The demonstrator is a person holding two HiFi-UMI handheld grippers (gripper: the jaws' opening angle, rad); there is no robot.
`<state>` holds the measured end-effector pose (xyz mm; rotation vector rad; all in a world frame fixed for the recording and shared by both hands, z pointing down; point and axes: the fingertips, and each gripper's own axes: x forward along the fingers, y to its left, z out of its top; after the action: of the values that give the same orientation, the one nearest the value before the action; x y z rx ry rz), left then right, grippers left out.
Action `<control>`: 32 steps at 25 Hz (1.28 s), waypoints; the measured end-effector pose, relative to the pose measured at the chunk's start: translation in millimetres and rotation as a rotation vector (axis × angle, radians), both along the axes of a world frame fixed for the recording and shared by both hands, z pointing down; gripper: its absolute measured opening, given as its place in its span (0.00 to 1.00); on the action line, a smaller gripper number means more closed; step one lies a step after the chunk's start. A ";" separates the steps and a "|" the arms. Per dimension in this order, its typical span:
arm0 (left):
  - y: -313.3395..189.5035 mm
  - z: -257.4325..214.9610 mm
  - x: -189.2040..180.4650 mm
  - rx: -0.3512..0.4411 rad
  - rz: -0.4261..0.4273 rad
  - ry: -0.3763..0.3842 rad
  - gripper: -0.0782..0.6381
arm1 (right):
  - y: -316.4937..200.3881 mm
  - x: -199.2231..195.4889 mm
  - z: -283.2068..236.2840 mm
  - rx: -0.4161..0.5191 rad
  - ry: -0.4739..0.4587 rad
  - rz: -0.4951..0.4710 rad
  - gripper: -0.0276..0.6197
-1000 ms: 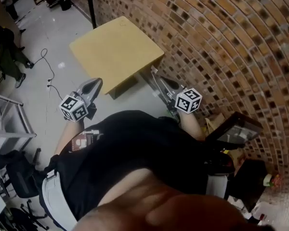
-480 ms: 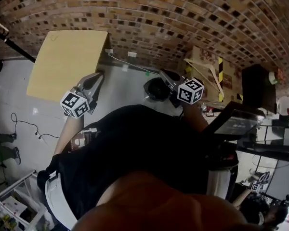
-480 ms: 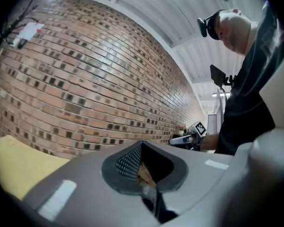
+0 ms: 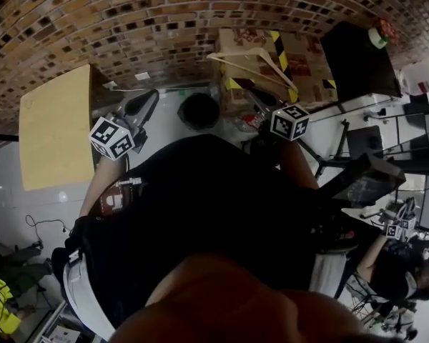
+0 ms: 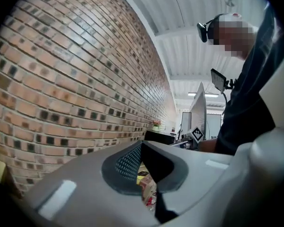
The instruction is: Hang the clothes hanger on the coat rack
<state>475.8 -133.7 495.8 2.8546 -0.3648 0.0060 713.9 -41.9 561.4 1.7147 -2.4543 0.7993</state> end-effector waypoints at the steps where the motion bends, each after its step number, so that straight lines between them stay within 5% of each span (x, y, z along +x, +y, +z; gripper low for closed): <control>1: 2.6 2.1 21.2 -0.005 0.017 -0.003 0.10 | 5.9 25.8 5.2 -0.007 -0.001 0.033 0.10; 8: 23.5 24.8 121.0 -0.046 0.097 -0.057 0.10 | 50.0 191.2 73.4 -0.154 0.045 0.294 0.17; 13: 21.5 45.1 143.7 -0.075 0.116 -0.105 0.10 | 35.5 258.3 138.0 -0.317 0.159 0.329 0.26; 19: 7.4 60.5 140.2 -0.097 0.134 -0.176 0.10 | -4.6 299.9 191.5 -0.491 0.387 0.260 0.31; 27: -10.1 74.5 116.9 -0.131 0.105 -0.232 0.10 | -34.5 303.2 247.8 -0.599 0.475 0.118 0.36; 32: -14.1 80.1 104.1 -0.173 0.072 -0.257 0.10 | -35.7 305.2 259.4 -0.614 0.431 0.074 0.36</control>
<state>579.9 -147.9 575.9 2.6970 -0.2954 0.4011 1019.1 -77.7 820.8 1.5360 -1.6487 0.9396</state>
